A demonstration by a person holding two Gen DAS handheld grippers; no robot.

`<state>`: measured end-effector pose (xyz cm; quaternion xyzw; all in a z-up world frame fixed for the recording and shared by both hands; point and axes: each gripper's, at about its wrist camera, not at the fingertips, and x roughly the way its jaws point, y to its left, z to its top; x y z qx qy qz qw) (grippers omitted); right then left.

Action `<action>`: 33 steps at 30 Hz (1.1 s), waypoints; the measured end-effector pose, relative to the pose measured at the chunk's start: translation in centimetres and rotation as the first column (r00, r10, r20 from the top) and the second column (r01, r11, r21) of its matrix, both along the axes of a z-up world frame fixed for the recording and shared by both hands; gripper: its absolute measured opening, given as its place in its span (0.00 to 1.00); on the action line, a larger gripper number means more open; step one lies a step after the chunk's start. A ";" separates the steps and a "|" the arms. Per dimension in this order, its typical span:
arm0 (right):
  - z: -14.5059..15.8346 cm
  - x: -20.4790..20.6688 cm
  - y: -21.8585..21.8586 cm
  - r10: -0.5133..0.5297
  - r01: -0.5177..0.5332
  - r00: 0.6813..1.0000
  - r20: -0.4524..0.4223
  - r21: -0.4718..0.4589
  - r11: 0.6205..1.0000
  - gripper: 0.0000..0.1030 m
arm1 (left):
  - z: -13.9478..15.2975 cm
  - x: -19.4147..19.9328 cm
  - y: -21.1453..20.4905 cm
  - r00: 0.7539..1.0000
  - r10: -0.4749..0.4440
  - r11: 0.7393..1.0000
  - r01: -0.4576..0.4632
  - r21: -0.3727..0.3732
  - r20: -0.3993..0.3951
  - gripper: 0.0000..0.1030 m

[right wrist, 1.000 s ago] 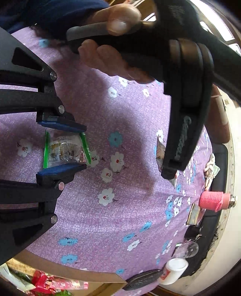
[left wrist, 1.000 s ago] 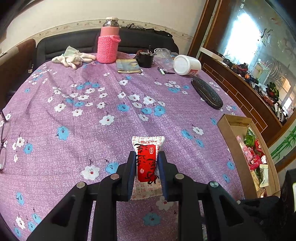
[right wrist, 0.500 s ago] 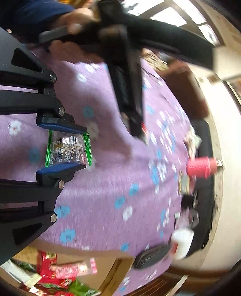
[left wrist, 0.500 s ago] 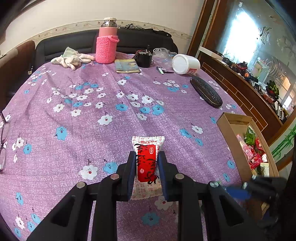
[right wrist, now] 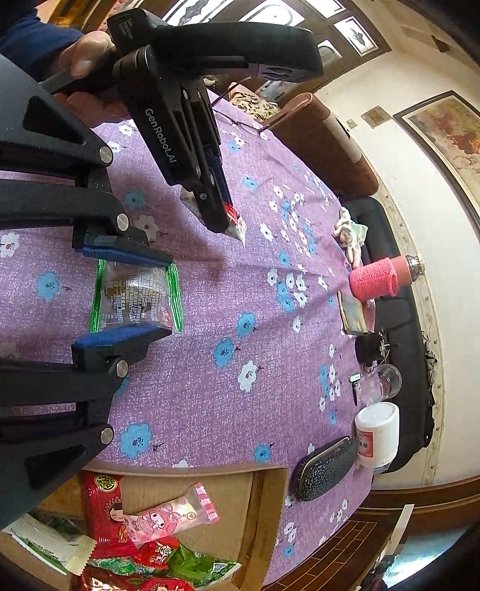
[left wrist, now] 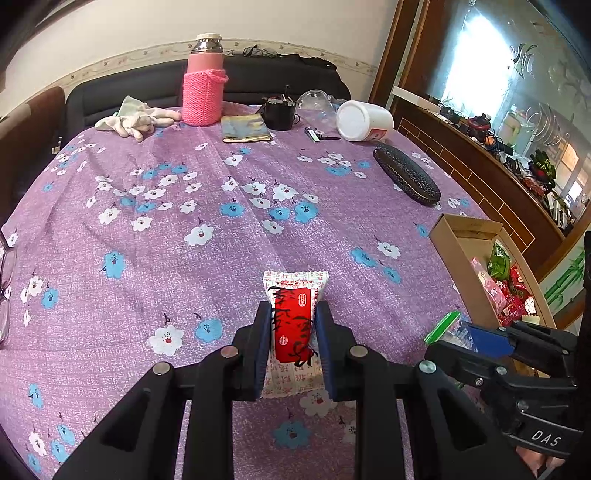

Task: Organize snacks
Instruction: 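Hold both packets above the cloth with both tools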

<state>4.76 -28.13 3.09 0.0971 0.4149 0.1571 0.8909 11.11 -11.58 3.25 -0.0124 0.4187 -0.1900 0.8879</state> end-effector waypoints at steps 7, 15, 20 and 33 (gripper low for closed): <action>-0.1 0.3 -0.3 -0.002 0.002 1.000 -0.001 0.005 1.000 0.32 | -0.1 0.1 0.0 1.000 -0.001 1.000 0.001 -0.002 -0.004 0.22; 0.0 0.3 -0.3 -0.004 0.004 1.000 0.002 0.008 1.000 0.32 | -0.1 0.1 0.0 1.000 -0.001 1.000 0.001 -0.002 -0.006 0.22; 0.0 0.3 -0.4 -0.007 0.007 1.000 0.003 0.011 1.000 0.32 | 0.0 0.1 0.0 1.000 -0.001 1.000 0.001 -0.003 -0.006 0.22; 0.1 0.4 -0.9 -0.022 0.022 1.000 0.006 0.027 0.999 0.32 | 0.0 0.1 0.1 1.000 -0.003 1.000 0.002 -0.007 -0.006 0.22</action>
